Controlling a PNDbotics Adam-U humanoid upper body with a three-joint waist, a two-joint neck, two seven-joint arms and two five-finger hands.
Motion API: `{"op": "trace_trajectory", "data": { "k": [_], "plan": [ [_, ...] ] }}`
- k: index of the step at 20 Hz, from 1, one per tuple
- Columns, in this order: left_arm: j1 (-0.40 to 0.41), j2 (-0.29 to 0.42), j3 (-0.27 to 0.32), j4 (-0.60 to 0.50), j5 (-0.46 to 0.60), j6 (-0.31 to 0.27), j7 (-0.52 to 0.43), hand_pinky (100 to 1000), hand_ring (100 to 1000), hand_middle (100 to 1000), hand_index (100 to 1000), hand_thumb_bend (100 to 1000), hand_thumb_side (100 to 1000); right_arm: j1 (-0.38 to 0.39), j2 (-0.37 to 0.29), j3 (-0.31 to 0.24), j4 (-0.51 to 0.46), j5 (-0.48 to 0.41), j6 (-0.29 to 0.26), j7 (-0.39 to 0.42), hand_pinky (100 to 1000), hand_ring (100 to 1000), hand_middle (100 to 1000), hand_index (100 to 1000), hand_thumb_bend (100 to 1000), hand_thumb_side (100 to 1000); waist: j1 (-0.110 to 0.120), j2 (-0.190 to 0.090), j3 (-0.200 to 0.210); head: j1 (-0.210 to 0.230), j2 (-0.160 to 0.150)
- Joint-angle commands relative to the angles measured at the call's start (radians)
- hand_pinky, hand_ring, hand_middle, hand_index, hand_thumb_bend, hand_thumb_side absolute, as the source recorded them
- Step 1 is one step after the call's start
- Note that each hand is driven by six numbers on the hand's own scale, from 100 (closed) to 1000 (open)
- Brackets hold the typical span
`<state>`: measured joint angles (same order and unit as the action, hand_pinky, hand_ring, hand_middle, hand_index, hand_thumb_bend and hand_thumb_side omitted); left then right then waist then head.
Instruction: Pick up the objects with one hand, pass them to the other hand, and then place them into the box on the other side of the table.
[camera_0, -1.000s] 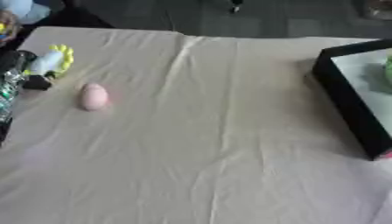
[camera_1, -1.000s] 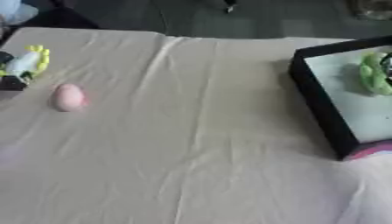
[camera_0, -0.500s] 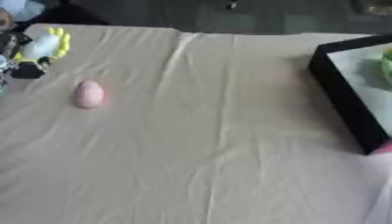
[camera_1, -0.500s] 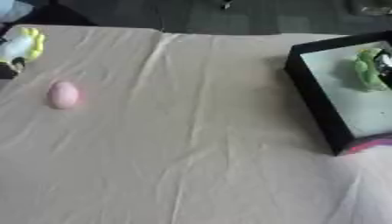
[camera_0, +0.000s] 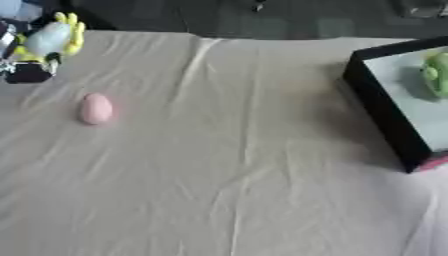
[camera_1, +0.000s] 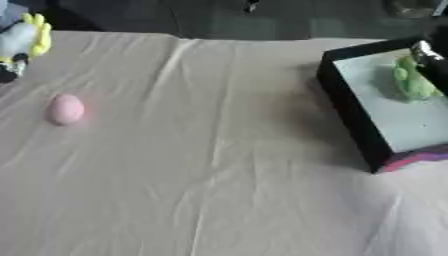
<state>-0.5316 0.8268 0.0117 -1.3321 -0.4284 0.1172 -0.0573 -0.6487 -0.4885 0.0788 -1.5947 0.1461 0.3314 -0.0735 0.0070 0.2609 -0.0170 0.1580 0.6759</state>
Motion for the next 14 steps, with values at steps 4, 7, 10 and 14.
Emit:
{"op": "trace_trajectory", "data": {
  "k": [4, 7, 10, 14],
  "plan": [
    [0.034, 0.040, -0.009, -0.135, 0.051, 0.007, -0.025, 745, 636, 528, 407, 100, 106, -0.041, -0.009, 0.014, -0.069, -0.019, 0.000, 0.027, 1000, 940, 907, 933, 100, 667, -0.003, -0.048, 0.007, -0.014, 0.002],
    [0.055, 0.030, -0.019, -0.190, 0.068, 0.004, -0.027, 744, 634, 527, 407, 100, 111, -0.059, 0.004, 0.030, -0.090, -0.022, -0.002, 0.046, 1000, 941, 908, 934, 100, 657, -0.003, -0.051, 0.008, -0.019, 0.002],
    [0.071, 0.012, -0.037, -0.242, 0.074, -0.004, -0.025, 743, 631, 526, 407, 100, 116, -0.086, 0.023, 0.058, -0.115, -0.023, -0.006, 0.074, 1000, 941, 908, 934, 100, 649, -0.005, -0.053, 0.009, -0.024, 0.000],
    [0.078, -0.014, -0.063, -0.297, 0.065, -0.012, -0.031, 743, 630, 526, 408, 100, 118, -0.110, 0.033, 0.105, -0.161, -0.028, -0.011, 0.134, 998, 942, 910, 935, 100, 649, -0.010, -0.054, 0.008, -0.032, -0.001]
  ]
}}
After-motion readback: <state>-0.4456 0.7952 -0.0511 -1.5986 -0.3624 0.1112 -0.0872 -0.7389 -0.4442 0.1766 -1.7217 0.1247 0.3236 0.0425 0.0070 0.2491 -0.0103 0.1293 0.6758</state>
